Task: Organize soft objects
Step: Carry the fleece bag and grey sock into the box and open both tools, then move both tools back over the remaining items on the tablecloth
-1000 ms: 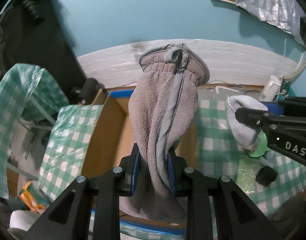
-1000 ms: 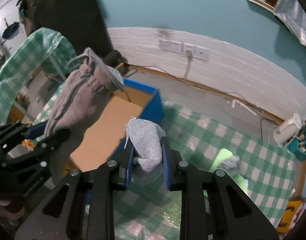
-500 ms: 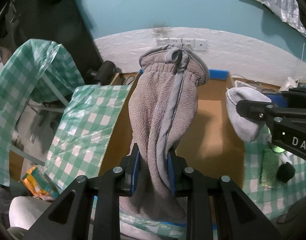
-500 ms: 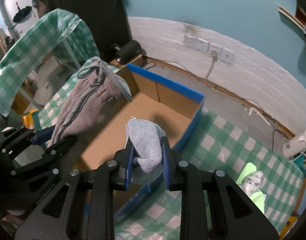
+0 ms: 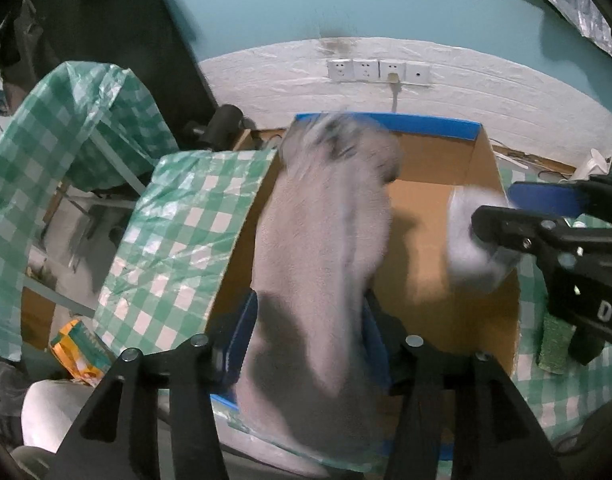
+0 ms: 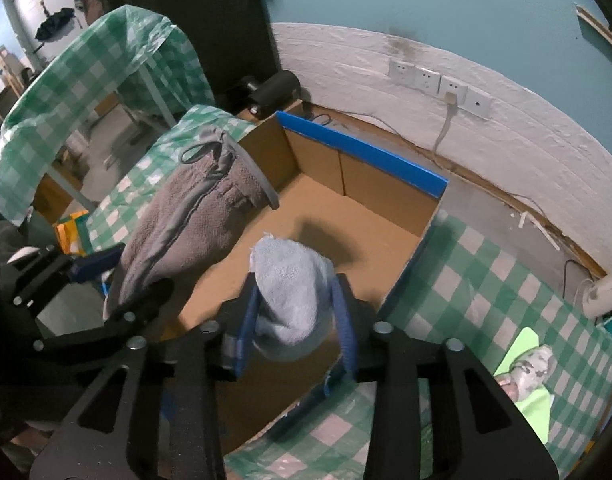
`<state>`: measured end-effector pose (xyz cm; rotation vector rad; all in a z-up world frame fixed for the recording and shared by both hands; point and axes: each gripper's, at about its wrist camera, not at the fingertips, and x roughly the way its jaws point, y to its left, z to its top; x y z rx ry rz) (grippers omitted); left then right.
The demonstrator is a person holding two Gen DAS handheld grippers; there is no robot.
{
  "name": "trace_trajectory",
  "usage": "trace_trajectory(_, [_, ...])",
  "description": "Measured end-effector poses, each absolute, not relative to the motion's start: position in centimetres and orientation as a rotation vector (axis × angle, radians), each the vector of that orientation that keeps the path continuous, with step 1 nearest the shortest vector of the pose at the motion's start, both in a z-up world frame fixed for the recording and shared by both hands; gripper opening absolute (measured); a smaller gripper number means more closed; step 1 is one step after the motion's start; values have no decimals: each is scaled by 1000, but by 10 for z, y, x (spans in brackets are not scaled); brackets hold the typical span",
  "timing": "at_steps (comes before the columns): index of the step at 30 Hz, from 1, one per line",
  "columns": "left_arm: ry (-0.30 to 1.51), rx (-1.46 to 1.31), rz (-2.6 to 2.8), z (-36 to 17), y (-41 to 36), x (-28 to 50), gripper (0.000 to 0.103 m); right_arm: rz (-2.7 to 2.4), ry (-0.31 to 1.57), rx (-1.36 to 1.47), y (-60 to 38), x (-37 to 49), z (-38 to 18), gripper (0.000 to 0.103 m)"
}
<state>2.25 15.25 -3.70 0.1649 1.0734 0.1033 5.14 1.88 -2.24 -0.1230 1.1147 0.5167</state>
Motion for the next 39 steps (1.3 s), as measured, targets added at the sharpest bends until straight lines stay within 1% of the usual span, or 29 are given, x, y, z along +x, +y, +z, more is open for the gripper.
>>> trace_trajectory(1, [1065, 178, 120, -36, 151, 22, 57, 512, 1105, -127, 18, 50, -21, 60])
trace_trajectory(2, [1059, 187, 130, -35, 151, 23, 61, 507, 1096, -130, 18, 49, -20, 62])
trace_trajectory(4, [1051, 193, 133, -33, 149, 23, 64, 497, 1081, -135, 16, 48, -17, 65])
trace_trajectory(6, [1047, 193, 132, -32, 148, 23, 66, 486, 1073, -137, 13, 48, -16, 66])
trace_trajectory(10, [1037, 196, 115, -29, 142, 22, 70, 462, 1068, -123, 2, 48, -13, 66])
trace_trajectory(15, [1030, 209, 92, -27, 133, 21, 72, 431, 1066, -110, -12, 47, -11, 66])
trace_trajectory(22, [1012, 212, 57, -21, 116, 22, 77, 393, 1060, -90, -32, 43, -6, 67])
trace_trajectory(39, [985, 297, -70, -20, 44, 18, 79, 249, 1067, -25, -120, 23, -5, 67])
